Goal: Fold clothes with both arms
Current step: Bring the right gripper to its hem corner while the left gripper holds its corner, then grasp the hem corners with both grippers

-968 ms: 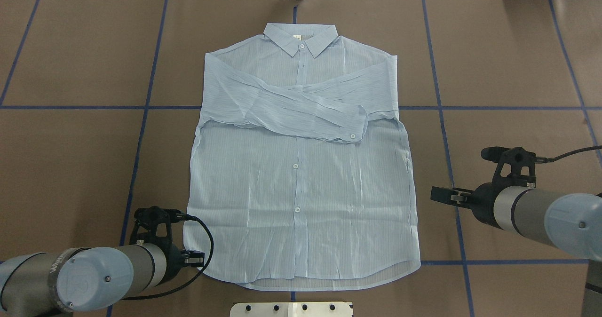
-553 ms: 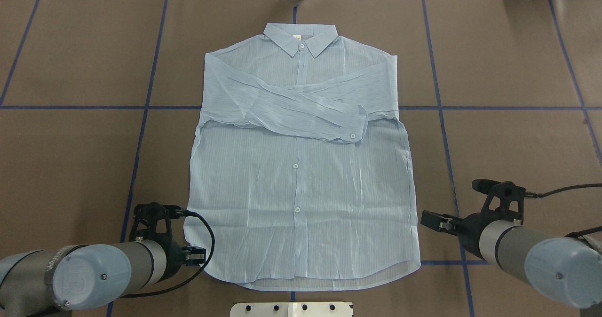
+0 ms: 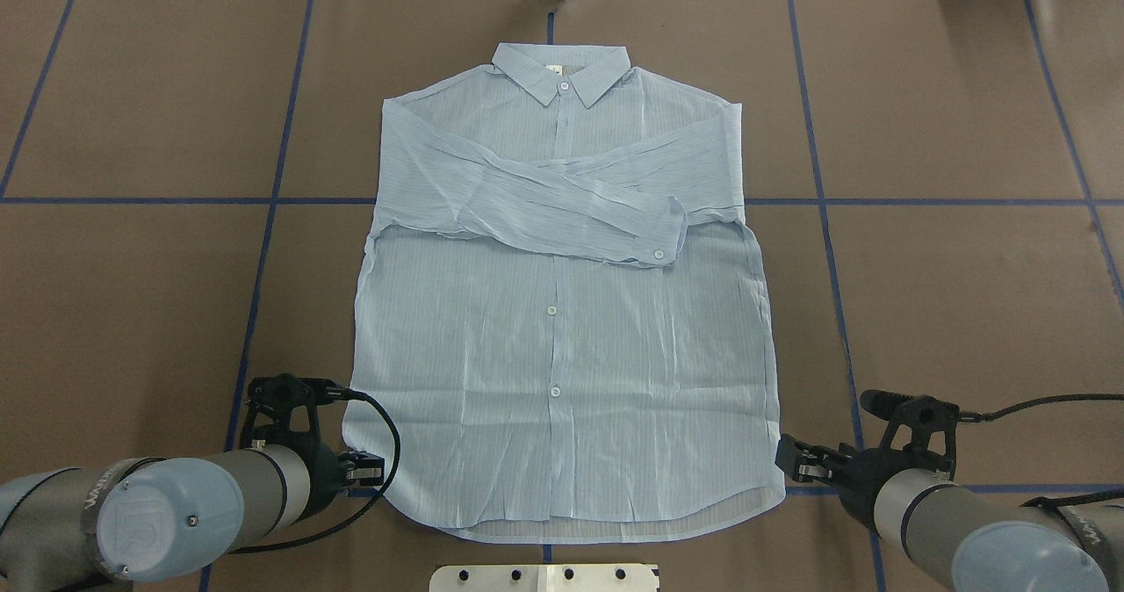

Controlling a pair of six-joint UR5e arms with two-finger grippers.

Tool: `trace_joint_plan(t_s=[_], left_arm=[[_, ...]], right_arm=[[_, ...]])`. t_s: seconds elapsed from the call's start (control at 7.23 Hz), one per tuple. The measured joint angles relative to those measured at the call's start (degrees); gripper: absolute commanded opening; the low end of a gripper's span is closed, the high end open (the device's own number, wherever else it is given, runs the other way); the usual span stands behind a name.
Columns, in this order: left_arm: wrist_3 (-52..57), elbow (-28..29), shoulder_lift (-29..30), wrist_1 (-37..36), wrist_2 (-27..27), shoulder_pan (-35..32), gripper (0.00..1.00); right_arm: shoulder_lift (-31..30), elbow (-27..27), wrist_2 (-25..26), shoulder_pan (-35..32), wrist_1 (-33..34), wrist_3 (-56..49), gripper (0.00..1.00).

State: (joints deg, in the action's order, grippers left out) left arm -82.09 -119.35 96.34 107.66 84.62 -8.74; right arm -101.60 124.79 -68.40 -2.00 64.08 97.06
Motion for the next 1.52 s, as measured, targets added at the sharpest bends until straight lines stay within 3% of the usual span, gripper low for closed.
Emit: trace_joint_plan(t_s=[0.97,1.11,1.24,1.38,1.52], left_arm=[[0.1,-0.1,0.1,0.0,-0.7,-0.2,0.00],[0.1,-0.1,0.1,0.0,-0.7,-0.2,0.00],[0.1,-0.1,0.0,0.0,-0.7,-0.2,0.00],[0.1,0.0,0.0,0.0,-0.7,-0.2,0.00],[0.1,0.0,0.0,0.0,-0.7,-0.2,0.00]], right_arm=[[7.0,-4.4,3.5,3.4,5.5,0.1,0.53],[7.1,-4.4,3.5,3.8,6.2,0.1,0.47],[7.1,-4.4,3.5,4.3,6.8,0.3,0.31],[7.1,-4.4,3.6,4.7,7.0,0.6,0.00],[7.1,-4.4,3.6,4.9,7.1,0.9,0.00]])
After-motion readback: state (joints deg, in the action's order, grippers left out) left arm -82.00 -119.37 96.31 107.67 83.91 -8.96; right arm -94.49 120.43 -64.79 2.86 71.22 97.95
